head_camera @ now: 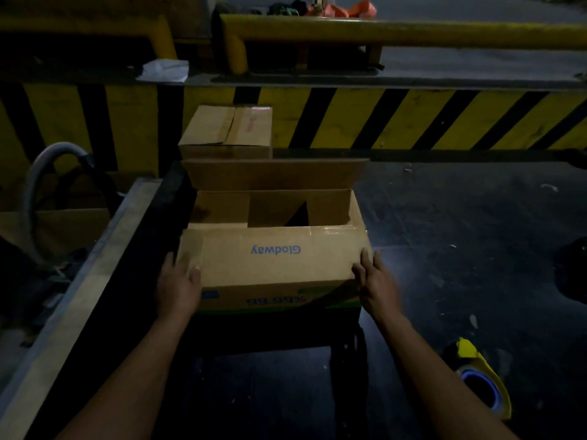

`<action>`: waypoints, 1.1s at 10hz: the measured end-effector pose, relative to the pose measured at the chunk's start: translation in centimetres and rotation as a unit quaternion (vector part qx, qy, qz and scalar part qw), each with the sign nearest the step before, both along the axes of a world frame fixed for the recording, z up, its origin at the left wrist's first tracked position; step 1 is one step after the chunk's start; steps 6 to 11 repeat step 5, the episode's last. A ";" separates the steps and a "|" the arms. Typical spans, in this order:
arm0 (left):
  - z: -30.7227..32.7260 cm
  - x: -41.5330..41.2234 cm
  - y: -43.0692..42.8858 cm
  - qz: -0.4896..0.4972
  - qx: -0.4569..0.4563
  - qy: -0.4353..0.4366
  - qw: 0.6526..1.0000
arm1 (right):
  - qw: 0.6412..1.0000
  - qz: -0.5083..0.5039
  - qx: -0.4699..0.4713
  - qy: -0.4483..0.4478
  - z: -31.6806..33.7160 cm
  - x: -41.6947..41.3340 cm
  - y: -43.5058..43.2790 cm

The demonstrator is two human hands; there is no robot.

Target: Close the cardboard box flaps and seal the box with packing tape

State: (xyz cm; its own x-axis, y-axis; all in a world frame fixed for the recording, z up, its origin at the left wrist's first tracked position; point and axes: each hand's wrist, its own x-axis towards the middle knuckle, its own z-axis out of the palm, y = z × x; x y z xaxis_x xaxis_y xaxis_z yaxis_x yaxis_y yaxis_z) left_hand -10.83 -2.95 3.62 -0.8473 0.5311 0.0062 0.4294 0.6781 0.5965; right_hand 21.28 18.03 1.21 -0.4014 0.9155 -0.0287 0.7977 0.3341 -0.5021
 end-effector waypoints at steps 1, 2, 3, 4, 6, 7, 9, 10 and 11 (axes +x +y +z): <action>-1.8 0.3 -0.8 -0.073 -0.050 0.038 0.995 | 0.999 0.029 -0.017 -0.013 0.9 0.8 -0.3; -2.0 -0.1 -1.6 -0.119 -0.096 0.071 0.986 | 0.997 0.061 -0.035 -0.019 1.1 1.1 -0.6; -1.3 -0.4 -1.4 -0.139 -0.092 0.044 0.985 | 0.997 0.060 -0.031 -0.030 1.4 0.7 -0.1; -0.9 -0.8 -1.7 -0.151 -0.076 0.020 0.985 | 0.997 0.069 -0.031 0.002 0.8 1.2 0.3; -0.6 0.2 -3.7 -0.126 0.009 0.020 0.992 | 0.998 0.020 -0.004 0.053 2.5 2.1 -0.8; -0.6 0.2 -3.7 -0.126 0.009 0.020 0.992 | 0.998 0.020 -0.004 0.053 2.5 2.1 -0.8; -0.6 0.2 -3.7 -0.126 0.009 0.020 0.992 | 0.998 0.020 -0.004 0.053 2.5 2.1 -0.8; -0.6 0.2 -3.7 -0.126 0.009 0.020 0.992 | 0.998 0.020 -0.004 0.053 2.5 2.1 -0.8; -0.6 0.2 -3.7 -0.126 0.009 0.020 0.992 | 0.998 0.020 -0.004 0.053 2.5 2.1 -0.8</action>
